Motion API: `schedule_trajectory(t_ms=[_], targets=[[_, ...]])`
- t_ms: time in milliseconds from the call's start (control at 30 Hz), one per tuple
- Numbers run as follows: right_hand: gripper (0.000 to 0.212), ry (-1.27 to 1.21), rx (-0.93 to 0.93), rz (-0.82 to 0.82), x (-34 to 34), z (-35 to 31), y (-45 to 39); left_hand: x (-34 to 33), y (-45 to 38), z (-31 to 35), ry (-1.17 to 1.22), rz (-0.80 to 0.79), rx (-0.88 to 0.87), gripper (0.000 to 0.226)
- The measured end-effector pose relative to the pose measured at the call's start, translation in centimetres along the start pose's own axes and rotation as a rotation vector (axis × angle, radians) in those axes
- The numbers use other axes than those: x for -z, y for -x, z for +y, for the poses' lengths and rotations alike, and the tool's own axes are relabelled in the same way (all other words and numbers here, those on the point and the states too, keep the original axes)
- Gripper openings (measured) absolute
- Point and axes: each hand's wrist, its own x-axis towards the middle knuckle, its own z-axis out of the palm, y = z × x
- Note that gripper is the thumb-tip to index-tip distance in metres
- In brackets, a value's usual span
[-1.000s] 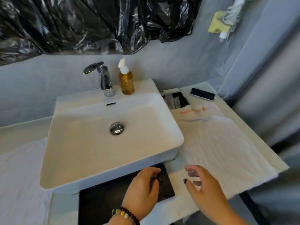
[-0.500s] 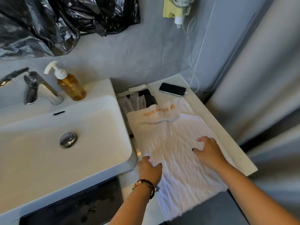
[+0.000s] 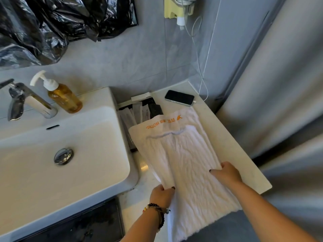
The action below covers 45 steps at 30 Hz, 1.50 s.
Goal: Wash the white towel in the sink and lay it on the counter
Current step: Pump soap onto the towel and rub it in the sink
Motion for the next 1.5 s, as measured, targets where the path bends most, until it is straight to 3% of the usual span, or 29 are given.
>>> schedule_trajectory(t_ms=[100, 167, 467, 633, 700, 800, 933, 967, 1067, 1200, 1333, 1467, 1500], targets=[[0.014, -0.092, 0.176, -0.113, -1.3, 0.0, 2.4, -0.2, 1.1, -0.1, 0.012, -0.073, -0.137, 0.013], [0.005, -0.154, 0.263, -0.119, -1.6, -0.2, 4.3, 0.0, 2.0, -0.3, 0.083, -0.088, -0.198, 0.019], [0.01, -0.245, 0.575, -0.14, 0.7, -4.9, 11.5, 2.1, 6.9, 3.3, 0.388, -0.067, -0.454, 0.015], [0.013, -0.284, 0.796, -0.087, 4.1, -9.4, 15.9, 6.6, 10.1, 6.6, 0.558, -0.077, -0.583, 0.013], [0.016, -0.258, 0.875, -0.083, 5.3, -11.3, 17.6, 8.9, 11.6, 7.9, 0.641, -0.118, -0.662, 0.025], [0.034, -0.105, 1.064, -0.027, 6.4, -14.7, 20.5, 12.4, 14.9, 9.6, 0.681, -0.23, -0.858, 0.044], [0.104, 0.138, 1.258, 0.014, 6.4, -19.8, 24.8, 17.6, 19.2, 11.4, 0.63, -0.312, -1.089, 0.055], [0.109, 0.136, 1.283, 0.032, 6.2, -21.2, 25.9, 19.1, 20.2, 11.9, 0.607, -0.314, -1.14, 0.053], [0.082, 0.051, 1.344, 0.128, 5.4, -25.8, 28.9, 24.1, 22.8, 12.8, 0.574, -0.249, -1.253, 0.045], [0.041, 0.002, 1.48, 0.346, 3.6, -32.1, 33.2, 31.6, 24.4, 12.8, 0.532, -0.014, -1.332, 0.045], [0.044, -0.163, 1.495, 0.317, 2.3, -39.0, 36.8, 37.7, 23.8, 12.6, 0.345, 0.145, -1.32, 0.05], [0.04, -0.38, 1.404, 0.204, 0.9, -43.0, 38.3, 44.3, 21.8, 11.8, 0.454, 0.23, -1.178, 0.083], [0.038, -0.391, 1.383, 0.22, 0.3, -43.3, 38.3, 46.2, 20.9, 11.3, 0.48, 0.254, -1.145, 0.08]])
